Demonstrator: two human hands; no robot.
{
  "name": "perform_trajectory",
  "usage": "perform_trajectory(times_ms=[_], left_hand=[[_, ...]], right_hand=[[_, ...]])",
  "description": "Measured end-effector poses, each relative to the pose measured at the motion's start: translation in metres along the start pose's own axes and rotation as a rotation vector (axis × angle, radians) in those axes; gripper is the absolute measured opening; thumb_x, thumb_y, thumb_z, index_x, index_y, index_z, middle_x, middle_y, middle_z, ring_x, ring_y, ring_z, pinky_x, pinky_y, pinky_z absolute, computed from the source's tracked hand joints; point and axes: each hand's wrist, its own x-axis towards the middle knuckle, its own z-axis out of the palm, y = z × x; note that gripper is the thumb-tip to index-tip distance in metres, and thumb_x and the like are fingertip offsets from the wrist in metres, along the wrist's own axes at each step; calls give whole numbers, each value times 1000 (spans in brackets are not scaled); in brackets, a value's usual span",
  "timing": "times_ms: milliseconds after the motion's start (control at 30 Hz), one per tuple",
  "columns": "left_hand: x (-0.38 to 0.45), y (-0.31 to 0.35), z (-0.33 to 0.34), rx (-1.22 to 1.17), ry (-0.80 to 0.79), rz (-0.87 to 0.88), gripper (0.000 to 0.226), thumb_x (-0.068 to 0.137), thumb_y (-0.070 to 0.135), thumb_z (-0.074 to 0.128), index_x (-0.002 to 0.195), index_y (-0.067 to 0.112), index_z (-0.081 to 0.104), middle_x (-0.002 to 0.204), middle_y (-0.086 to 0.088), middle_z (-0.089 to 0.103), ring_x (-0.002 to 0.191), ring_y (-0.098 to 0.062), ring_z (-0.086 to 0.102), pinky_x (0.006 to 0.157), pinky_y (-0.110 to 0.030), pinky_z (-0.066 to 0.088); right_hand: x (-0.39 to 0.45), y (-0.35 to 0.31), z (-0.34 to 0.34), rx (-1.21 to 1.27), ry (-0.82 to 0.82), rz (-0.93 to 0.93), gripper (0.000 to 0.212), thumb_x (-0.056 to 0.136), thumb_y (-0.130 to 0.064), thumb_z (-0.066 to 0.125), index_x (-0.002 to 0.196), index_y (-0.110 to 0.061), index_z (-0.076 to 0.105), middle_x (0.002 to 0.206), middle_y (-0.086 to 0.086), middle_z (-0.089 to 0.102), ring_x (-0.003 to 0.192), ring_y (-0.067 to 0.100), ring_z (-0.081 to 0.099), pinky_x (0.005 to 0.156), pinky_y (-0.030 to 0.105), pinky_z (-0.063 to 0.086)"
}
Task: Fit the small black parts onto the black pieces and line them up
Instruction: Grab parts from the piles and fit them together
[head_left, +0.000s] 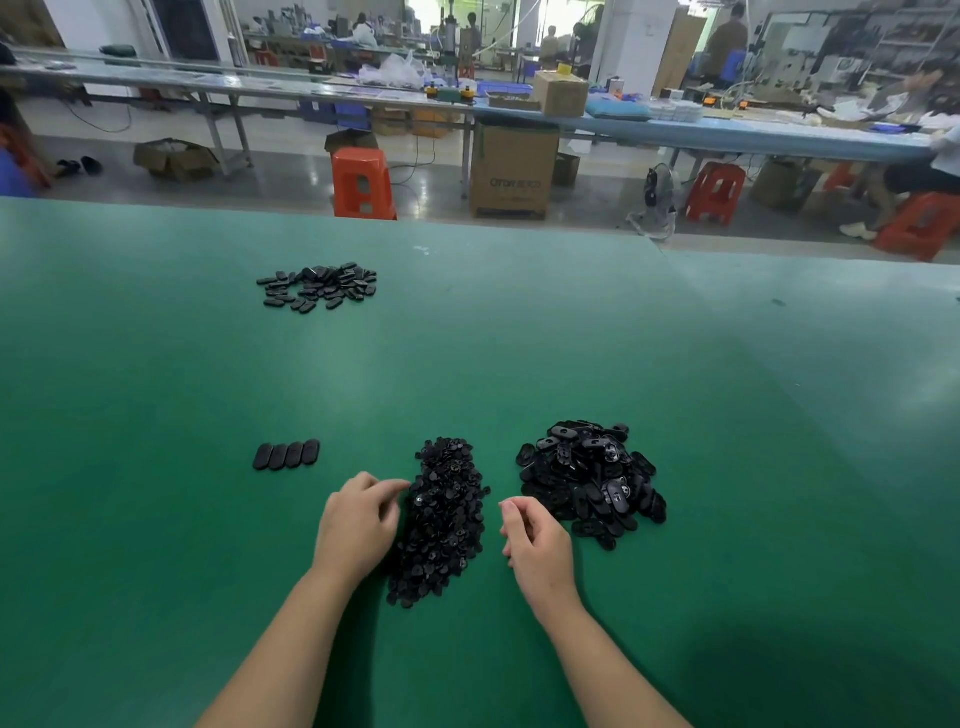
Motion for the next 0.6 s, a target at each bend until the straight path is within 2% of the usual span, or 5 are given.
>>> perform_trajectory(times_ms=[167, 333, 433, 500, 600], left_hand=[[-3, -2, 8, -13, 28, -20, 28, 94, 24, 58, 113, 37, 74, 87, 17, 50, 81, 1, 40, 81, -32, 41], [-7, -1, 9, 16, 59, 41, 30, 99, 36, 54, 125, 40, 68, 92, 13, 49, 81, -6, 38, 83, -31, 38], [-6, 0, 10, 55, 53, 59, 30, 99, 46, 50, 123, 42, 69, 94, 13, 47, 84, -8, 36, 85, -30, 35], [-7, 0, 10, 44, 65, 45, 29, 99, 46, 51, 119, 40, 71, 93, 13, 47, 84, -8, 37, 85, -30, 36], [-8, -1, 11, 12, 102, 17, 27, 99, 42, 53, 113, 36, 75, 92, 13, 49, 81, -7, 38, 82, -31, 38]], right_hand=[[0, 1, 1, -56, -5, -7, 18, 103, -30, 55, 88, -29, 66, 68, -2, 64, 61, 14, 59, 54, 27, 46], [1, 2, 3, -109, -28, 12, 16, 103, -20, 55, 96, -28, 67, 67, -7, 62, 55, 6, 51, 62, 38, 55], [0, 3, 3, -130, -47, 4, 18, 103, -16, 54, 102, -26, 68, 68, -9, 61, 51, 2, 47, 50, 24, 44], [0, 3, 3, -166, -74, -1, 19, 102, -14, 53, 103, -25, 69, 68, -11, 60, 49, 1, 47, 50, 15, 35], [2, -1, -1, -192, -157, 31, 20, 102, -14, 53, 102, -28, 68, 73, -10, 62, 52, 1, 47, 52, 16, 37]])
